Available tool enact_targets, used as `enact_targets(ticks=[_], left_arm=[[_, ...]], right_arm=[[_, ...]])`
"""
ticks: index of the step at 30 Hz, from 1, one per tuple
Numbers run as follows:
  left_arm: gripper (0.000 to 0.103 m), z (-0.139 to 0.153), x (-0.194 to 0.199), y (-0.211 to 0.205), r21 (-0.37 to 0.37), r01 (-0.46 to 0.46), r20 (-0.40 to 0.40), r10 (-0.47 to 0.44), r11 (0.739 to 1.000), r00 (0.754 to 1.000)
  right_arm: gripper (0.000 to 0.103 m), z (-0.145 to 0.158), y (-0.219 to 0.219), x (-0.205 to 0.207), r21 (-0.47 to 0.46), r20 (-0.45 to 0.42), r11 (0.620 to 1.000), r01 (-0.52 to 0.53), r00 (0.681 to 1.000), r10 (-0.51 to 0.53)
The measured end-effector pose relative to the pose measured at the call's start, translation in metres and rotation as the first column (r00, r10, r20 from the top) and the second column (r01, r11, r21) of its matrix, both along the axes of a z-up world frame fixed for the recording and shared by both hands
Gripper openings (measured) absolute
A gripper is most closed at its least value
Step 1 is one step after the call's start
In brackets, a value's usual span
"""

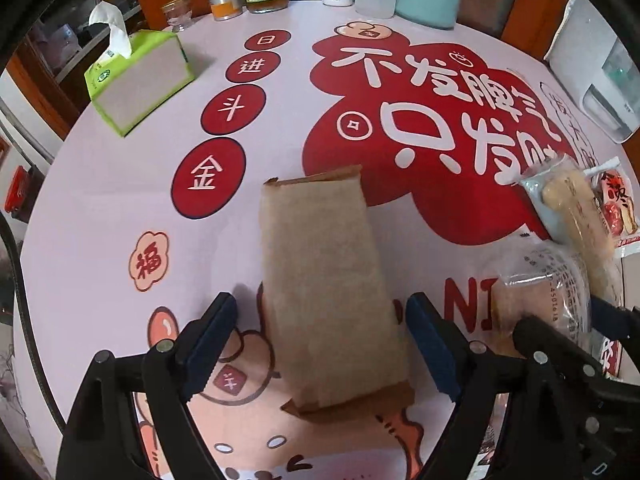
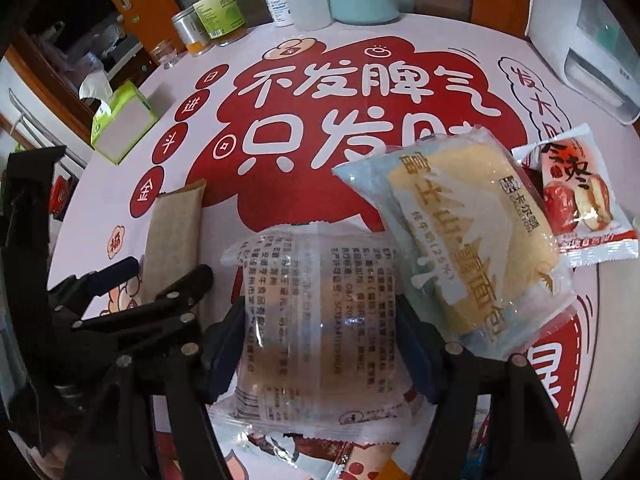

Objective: Organize snacks
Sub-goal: 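Grasp the brown wafer bar with the left tool while the right tool grasps a clear bread bag, then carry both items into the white tray and open both tools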

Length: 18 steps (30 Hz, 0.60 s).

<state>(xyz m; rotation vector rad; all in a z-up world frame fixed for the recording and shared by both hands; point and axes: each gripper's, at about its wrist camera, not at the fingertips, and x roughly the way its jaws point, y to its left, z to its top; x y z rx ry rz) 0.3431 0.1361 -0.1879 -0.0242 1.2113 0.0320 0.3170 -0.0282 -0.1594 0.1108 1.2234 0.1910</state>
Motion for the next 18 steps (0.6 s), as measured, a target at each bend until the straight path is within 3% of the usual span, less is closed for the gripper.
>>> enact_targets(ticks=[3, 6, 12, 18], left_arm=[[0.084, 0.001, 0.000, 0.003, -0.001, -0.013, -0.002, 0.013, 1.000, 1.000], [0.054, 0.008, -0.005, 0.005, 0.003, -0.008, 0.005, 0.008, 1.000, 1.000], [0.053, 0.016, -0.030, 0.006, 0.046, 0.012, 0.011, -0.012, 0.999, 1.000], [0.053, 0.058, -0.088, 0.006, 0.013, 0.027, 0.088, -0.028, 1.000, 0.996]], right_arm=[[0.071, 0.000, 0.002, 0.000, -0.008, 0.002, 1.000, -0.005, 1.000, 0.005], [0.070, -0.001, 0.004, 0.000, -0.018, 0.005, 1.000, -0.007, 1.000, 0.007], [0.065, 0.003, 0.006, -0.007, -0.006, 0.031, 1.000, -0.026, 0.999, 0.026], [0.065, 0.026, 0.005, -0.038, 0.049, 0.092, 0.997, -0.057, 0.994, 0.052]])
